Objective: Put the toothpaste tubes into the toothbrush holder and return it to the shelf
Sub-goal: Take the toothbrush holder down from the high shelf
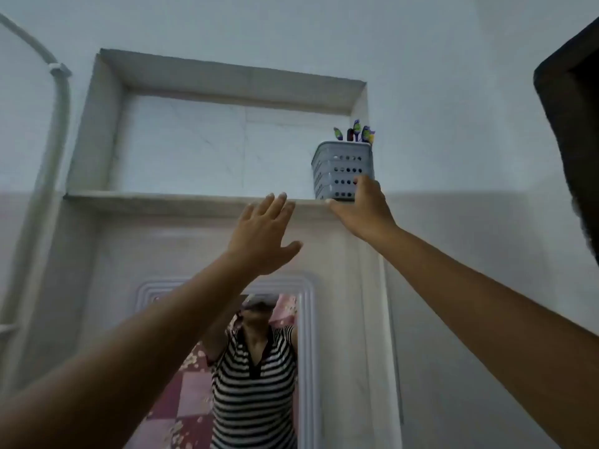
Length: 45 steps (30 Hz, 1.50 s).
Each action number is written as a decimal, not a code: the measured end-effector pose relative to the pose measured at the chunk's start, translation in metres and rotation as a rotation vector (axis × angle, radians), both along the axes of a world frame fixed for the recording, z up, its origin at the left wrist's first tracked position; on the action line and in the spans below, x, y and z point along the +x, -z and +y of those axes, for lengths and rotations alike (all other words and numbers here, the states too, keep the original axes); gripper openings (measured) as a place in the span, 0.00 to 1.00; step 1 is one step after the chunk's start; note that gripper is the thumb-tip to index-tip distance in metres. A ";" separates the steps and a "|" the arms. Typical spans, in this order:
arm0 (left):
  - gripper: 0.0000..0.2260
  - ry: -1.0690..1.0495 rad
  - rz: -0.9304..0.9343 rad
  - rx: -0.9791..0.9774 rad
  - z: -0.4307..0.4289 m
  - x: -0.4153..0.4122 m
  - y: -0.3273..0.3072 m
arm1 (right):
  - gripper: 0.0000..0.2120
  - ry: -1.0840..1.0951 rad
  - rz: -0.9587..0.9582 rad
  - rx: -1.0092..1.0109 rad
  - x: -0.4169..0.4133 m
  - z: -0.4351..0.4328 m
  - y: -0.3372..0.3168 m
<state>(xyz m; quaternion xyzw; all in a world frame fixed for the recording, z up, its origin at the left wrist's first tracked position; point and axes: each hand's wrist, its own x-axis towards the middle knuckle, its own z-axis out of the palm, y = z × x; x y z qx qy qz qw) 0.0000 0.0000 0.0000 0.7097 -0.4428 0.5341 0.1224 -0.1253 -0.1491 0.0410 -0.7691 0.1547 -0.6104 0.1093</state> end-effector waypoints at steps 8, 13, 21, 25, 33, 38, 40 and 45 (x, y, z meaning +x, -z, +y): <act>0.41 -0.096 -0.038 0.000 -0.048 0.042 -0.027 | 0.51 0.119 -0.168 0.110 0.049 -0.033 -0.058; 0.41 -0.043 -0.012 -0.002 -0.050 0.044 -0.028 | 0.61 0.060 -0.210 0.263 0.068 -0.029 -0.076; 0.31 0.600 0.651 -0.034 -0.018 0.024 -0.053 | 0.54 -0.352 -0.349 0.338 0.032 -0.016 -0.085; 0.33 0.960 0.813 -0.151 0.013 0.020 -0.066 | 0.46 -0.612 -0.284 0.360 -0.008 0.005 -0.073; 0.30 1.242 1.117 -0.151 0.037 -0.032 0.026 | 0.31 -0.858 0.082 0.426 -0.032 0.023 0.063; 0.21 1.245 1.620 -0.364 0.023 -0.040 0.165 | 0.47 -0.815 0.175 0.599 -0.017 0.009 0.229; 0.18 1.136 1.837 -0.399 0.016 -0.035 0.230 | 0.49 -0.787 0.203 0.681 -0.017 0.011 0.300; 0.20 0.860 2.029 -0.103 0.051 -0.014 0.398 | 0.55 -0.739 0.384 0.876 -0.039 0.015 0.471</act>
